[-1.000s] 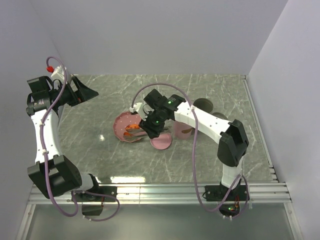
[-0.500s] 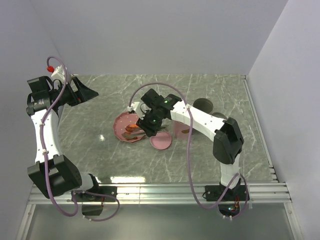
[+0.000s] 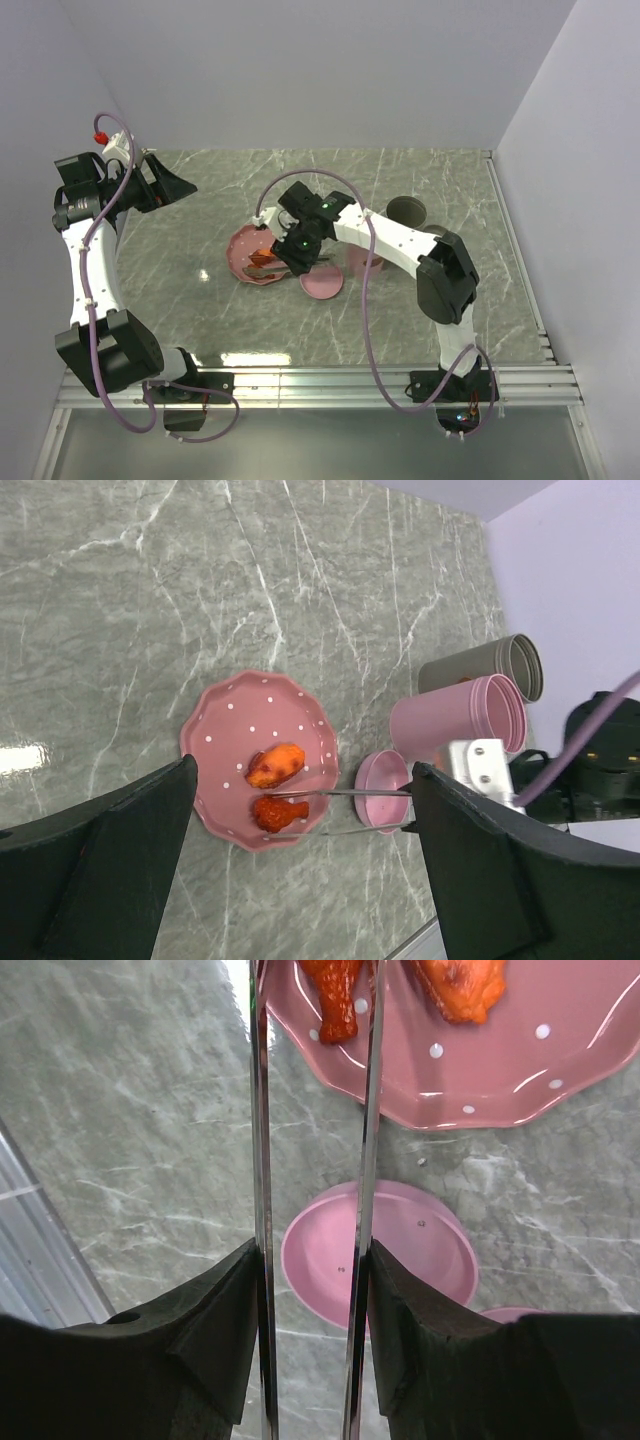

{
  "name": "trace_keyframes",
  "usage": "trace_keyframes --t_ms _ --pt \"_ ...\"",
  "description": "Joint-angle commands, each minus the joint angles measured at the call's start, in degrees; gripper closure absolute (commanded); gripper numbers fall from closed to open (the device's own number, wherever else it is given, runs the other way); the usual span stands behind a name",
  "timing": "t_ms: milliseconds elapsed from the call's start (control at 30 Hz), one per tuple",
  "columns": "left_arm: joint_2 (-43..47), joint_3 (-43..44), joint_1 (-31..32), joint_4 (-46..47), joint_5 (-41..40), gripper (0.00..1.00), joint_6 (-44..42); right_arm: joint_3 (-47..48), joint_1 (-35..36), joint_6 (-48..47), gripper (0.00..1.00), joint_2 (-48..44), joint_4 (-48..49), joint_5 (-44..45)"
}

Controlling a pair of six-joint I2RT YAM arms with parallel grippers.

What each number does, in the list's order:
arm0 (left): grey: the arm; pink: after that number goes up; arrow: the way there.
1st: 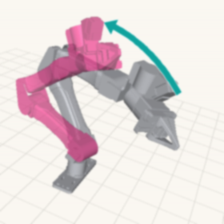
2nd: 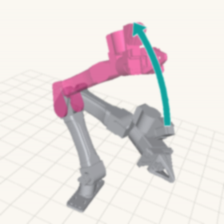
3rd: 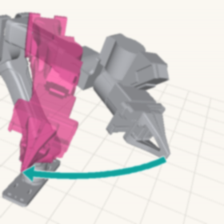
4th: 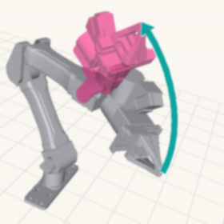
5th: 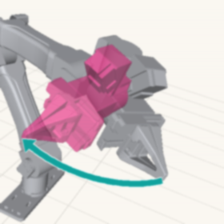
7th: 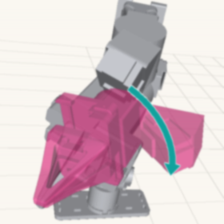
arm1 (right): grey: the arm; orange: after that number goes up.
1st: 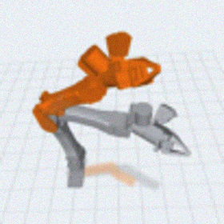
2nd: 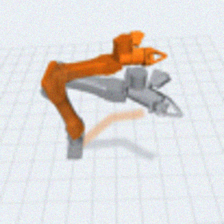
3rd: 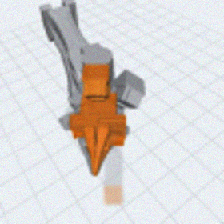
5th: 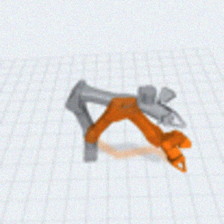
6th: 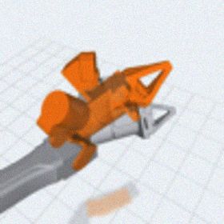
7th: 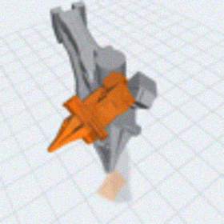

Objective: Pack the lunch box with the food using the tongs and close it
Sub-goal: Pick up the food using the clamp

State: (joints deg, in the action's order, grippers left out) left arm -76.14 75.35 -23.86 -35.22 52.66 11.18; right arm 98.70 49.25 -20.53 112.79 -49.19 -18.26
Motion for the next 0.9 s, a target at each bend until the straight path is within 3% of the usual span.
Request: trace_keyframes --t_ms 0,867 --pt "0.55 1.2 -0.05 -0.11 0.95 0.06 -1.77 1.59 0.4 0.23 0.5 0.94 1.29 0.77" --pt "0.02 1.9 -0.05 -0.2 1.12 0.06 -1.42 -0.88 0.31 -1.26 0.5 -3.63 -2.05 3.14"
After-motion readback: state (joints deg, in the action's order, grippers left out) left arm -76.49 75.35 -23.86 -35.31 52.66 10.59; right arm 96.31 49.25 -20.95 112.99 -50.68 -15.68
